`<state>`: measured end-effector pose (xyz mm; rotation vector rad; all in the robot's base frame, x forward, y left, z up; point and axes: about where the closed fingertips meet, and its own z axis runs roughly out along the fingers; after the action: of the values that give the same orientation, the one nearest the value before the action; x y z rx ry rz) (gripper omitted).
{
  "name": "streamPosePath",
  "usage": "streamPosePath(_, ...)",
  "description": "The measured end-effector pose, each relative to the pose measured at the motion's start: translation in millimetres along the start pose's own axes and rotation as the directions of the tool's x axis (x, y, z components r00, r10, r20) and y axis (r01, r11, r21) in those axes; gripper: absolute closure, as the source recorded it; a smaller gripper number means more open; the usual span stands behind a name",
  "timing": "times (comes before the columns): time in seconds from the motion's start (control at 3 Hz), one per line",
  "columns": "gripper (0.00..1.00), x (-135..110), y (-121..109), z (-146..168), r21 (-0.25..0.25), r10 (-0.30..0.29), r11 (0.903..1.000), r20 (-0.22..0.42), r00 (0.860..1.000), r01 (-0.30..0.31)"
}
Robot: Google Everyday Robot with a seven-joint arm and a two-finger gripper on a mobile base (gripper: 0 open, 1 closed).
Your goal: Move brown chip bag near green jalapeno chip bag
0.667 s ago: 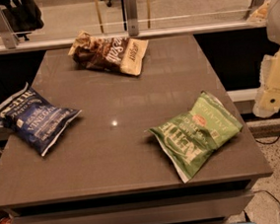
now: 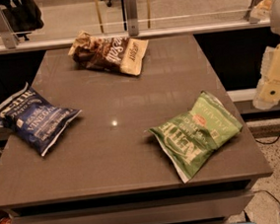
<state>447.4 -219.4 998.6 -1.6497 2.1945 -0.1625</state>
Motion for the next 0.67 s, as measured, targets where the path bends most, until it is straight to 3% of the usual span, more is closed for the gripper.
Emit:
streamPosePath(0.33,0.00,-11,-20,4,0.003,0.014,0.9999,0.001,1.000,-0.014)
streamPosePath(0.67,0.00,-40,-42,17,-0.001,0.012,0.9999,-0.004,1.000,-0.012)
